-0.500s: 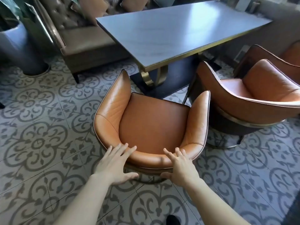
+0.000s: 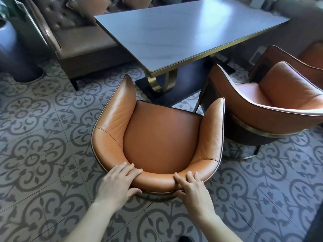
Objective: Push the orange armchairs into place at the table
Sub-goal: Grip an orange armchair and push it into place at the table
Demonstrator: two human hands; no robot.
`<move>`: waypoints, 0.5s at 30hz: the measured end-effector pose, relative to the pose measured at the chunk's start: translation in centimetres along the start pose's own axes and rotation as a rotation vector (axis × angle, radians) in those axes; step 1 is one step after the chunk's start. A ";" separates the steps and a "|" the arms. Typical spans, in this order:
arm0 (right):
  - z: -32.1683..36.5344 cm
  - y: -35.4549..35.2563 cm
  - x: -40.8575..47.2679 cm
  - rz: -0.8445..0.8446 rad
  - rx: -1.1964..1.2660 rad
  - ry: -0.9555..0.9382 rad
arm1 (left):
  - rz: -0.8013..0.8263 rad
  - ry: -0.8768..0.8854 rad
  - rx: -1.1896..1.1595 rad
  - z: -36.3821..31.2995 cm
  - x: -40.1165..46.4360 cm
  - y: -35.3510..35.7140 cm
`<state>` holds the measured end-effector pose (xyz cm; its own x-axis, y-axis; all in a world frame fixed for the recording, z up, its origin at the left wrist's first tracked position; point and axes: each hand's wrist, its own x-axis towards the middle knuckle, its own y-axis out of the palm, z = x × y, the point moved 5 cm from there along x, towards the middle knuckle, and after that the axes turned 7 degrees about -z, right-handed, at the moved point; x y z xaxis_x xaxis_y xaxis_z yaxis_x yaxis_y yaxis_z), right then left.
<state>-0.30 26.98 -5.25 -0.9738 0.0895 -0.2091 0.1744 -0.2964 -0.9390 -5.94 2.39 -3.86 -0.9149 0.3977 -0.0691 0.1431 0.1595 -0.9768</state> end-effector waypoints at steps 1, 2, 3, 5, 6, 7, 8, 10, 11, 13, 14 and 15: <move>-0.1 0.1 0.0 -0.004 0.002 -0.001 | -0.004 -0.003 0.009 0.1 0.1 0.0; -0.1 0.2 0.0 -0.011 -0.001 -0.008 | 0.005 -0.010 0.014 0.1 0.1 0.1; -0.2 0.2 0.0 -0.010 -0.002 -0.008 | 0.006 -0.013 0.018 0.2 0.2 0.1; -0.3 0.2 0.2 -0.011 0.005 -0.008 | -0.004 -0.013 0.021 0.2 0.3 0.1; -0.2 0.0 0.3 -0.014 0.005 -0.004 | -0.010 -0.014 0.025 0.3 0.4 0.0; -0.2 -0.2 0.6 -0.008 0.001 0.003 | -0.019 -0.017 0.029 0.3 0.5 -0.1; -0.1 -0.4 0.8 0.002 0.002 0.013 | -0.026 -0.022 0.029 0.3 0.7 -0.3; 0.2 -0.7 1.5 0.025 0.014 0.030 | -0.032 -0.030 0.028 0.3 1.2 -0.7; 0.3 -0.9 1.8 0.031 0.021 0.035 | -0.032 -0.030 0.029 0.3 1.5 -0.8; 0.5 -1.1 2.5 0.028 0.034 0.033 | -0.036 -0.027 0.026 0.6 2.2 -1.0; 0.6 -1.1 2.9 0.025 0.034 0.025 | -0.039 -0.027 0.022 0.8 2.6 -1.1; 0.7 -1.1 3.3 0.021 0.033 0.014 | -0.042 -0.027 0.017 1.0 3.0 -1.1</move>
<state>-3.83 26.94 -4.76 -0.9679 0.0959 -0.2323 0.1894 -0.3294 -0.9250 -9.22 2.45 -3.17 -0.9297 0.3668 -0.0333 0.0982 0.1596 -0.9823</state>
